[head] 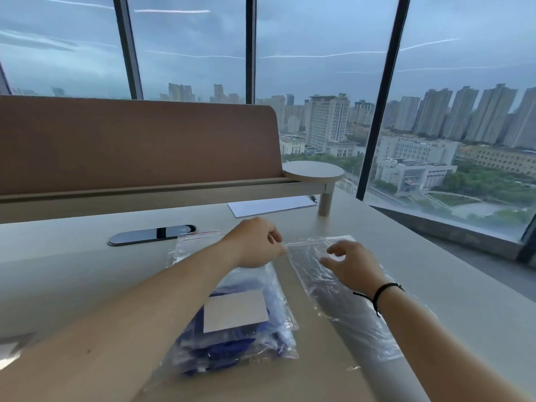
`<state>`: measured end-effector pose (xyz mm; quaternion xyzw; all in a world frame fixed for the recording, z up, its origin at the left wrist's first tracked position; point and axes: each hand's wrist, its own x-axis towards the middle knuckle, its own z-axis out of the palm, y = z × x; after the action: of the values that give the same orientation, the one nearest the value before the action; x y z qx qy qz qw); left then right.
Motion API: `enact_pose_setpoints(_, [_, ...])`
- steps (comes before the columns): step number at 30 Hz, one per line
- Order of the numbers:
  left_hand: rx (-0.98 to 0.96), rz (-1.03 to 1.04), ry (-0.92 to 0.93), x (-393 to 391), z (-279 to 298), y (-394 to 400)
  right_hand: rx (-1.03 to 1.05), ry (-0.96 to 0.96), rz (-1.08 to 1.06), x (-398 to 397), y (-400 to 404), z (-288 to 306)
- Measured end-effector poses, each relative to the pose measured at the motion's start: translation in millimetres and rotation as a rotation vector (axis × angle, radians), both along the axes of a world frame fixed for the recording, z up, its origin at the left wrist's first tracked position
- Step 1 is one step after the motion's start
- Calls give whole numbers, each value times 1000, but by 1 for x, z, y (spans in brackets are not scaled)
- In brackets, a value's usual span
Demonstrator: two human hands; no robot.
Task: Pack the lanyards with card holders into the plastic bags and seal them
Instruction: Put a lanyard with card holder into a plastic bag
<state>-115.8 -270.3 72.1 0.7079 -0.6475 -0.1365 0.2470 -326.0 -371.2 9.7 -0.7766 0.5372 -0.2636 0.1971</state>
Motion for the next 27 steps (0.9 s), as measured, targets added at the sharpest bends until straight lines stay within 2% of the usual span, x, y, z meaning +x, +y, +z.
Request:
enact_pose_setpoints(6, [-62,-12,42,-24,1,14,-149,-68,48,-9,36,12])
enact_pose_setpoints(10, [-150,47,104,-13,8,57,-153,-185,155,19,82,38])
enact_pose_setpoints(15, [-222,162,139,18,11,137,-139,-208,360,64,154,53])
enact_pose_setpoints(22, [-257,389,180,87,-7,268,-38,-238,556,144,251,46])
enact_pose_setpoints(27, [-228,593,214,142,-26,349,39,-117,670,204,306,29])
